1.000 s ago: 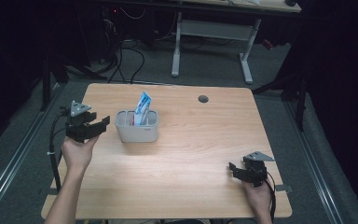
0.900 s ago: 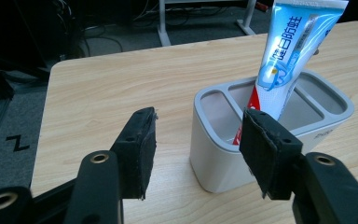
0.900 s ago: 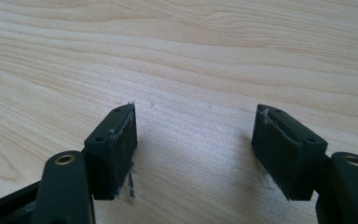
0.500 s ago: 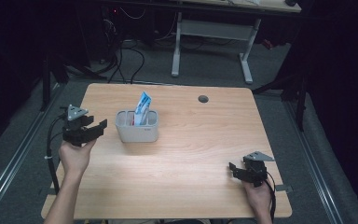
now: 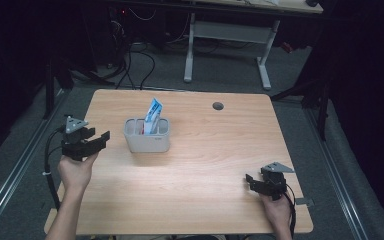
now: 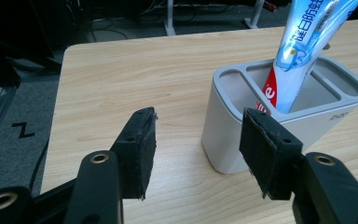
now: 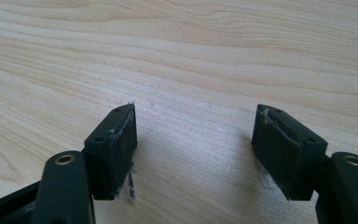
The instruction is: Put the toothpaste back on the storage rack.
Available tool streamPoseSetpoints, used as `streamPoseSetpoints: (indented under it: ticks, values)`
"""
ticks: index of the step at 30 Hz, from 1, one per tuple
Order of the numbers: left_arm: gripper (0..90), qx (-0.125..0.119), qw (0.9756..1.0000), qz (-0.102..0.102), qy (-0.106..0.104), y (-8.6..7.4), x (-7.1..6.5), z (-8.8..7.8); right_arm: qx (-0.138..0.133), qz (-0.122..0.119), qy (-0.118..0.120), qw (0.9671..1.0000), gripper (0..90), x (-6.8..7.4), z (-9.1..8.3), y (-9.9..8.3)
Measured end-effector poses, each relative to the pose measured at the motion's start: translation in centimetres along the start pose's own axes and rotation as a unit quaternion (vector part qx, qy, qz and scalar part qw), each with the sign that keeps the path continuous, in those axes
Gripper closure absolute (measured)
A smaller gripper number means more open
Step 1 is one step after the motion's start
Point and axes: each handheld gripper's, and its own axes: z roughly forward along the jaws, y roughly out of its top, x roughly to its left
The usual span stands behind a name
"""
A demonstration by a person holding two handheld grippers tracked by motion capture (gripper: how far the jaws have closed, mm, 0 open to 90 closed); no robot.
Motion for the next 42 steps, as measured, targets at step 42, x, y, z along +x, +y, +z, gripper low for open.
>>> streamPoseSetpoints:
  ticks: [42]
  values:
    - [46.0,0.016,0.9991,-0.040,0.002,-4.1,1.3,-0.4,0.000,0.001,0.000,1.0000,31.1,0.0,0.0,0.0]
